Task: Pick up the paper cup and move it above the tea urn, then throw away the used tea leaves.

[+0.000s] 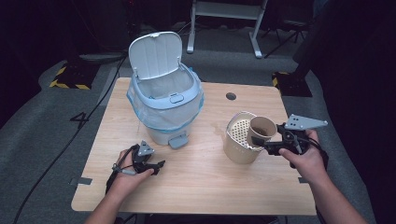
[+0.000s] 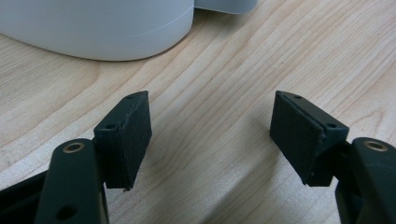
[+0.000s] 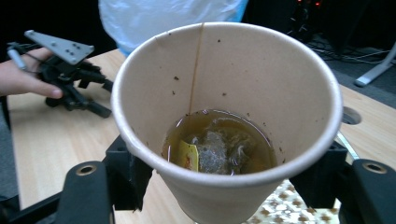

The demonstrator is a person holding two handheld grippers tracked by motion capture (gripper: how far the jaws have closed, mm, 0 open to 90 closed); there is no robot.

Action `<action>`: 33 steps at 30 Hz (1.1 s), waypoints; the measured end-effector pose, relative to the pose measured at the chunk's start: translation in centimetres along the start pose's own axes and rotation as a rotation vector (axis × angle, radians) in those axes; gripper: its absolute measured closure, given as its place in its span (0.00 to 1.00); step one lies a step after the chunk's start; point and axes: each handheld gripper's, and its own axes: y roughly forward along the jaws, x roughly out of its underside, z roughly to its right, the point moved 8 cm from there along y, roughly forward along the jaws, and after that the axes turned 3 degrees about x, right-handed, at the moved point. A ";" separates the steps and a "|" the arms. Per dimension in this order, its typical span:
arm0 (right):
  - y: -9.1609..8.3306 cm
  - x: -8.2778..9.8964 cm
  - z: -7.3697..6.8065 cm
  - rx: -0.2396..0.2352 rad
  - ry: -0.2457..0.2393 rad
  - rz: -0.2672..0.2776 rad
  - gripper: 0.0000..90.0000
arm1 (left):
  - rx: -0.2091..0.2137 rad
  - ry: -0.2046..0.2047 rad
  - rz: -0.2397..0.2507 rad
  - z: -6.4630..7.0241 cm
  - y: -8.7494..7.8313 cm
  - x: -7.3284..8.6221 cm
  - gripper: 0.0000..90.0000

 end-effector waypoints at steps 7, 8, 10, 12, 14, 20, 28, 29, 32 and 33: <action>0.1 -0.8 2.0 0.045 -0.001 0.006 0.35 | 0.002 -0.001 0.001 0.0 0.0 0.0 0.33; 0.2 -0.9 2.3 0.052 -0.002 0.004 0.35 | 0.002 -0.001 0.001 0.0 0.0 0.0 0.33; 0.4 -1.1 2.8 0.059 0.001 0.007 0.35 | 0.001 -0.001 0.001 0.0 0.0 0.0 0.33; 0.7 -1.2 3.4 0.067 0.004 0.011 0.35 | 0.002 -0.001 0.001 0.0 0.0 0.0 0.33; 0.9 -1.3 3.7 0.069 0.009 0.015 0.35 | 0.001 -0.001 0.001 0.0 0.0 0.0 0.33; 1.9 -1.0 4.7 0.075 0.009 0.017 0.35 | 0.002 0.001 -0.002 0.0 0.0 0.0 0.33; 2.3 -0.8 6.1 0.100 -0.039 0.034 0.35 | 0.006 0.007 -0.005 0.0 0.1 0.0 0.31; 2.3 -0.8 6.2 0.105 -0.057 0.035 0.35 | 0.006 0.007 -0.005 0.0 0.1 0.0 0.31; 2.3 -0.8 6.4 0.131 -0.125 0.024 0.36 | 0.006 0.007 -0.005 0.0 0.1 0.0 0.31; 2.2 -0.8 6.5 0.143 -0.149 0.017 0.36 | 0.006 0.007 -0.005 0.0 0.1 0.0 0.31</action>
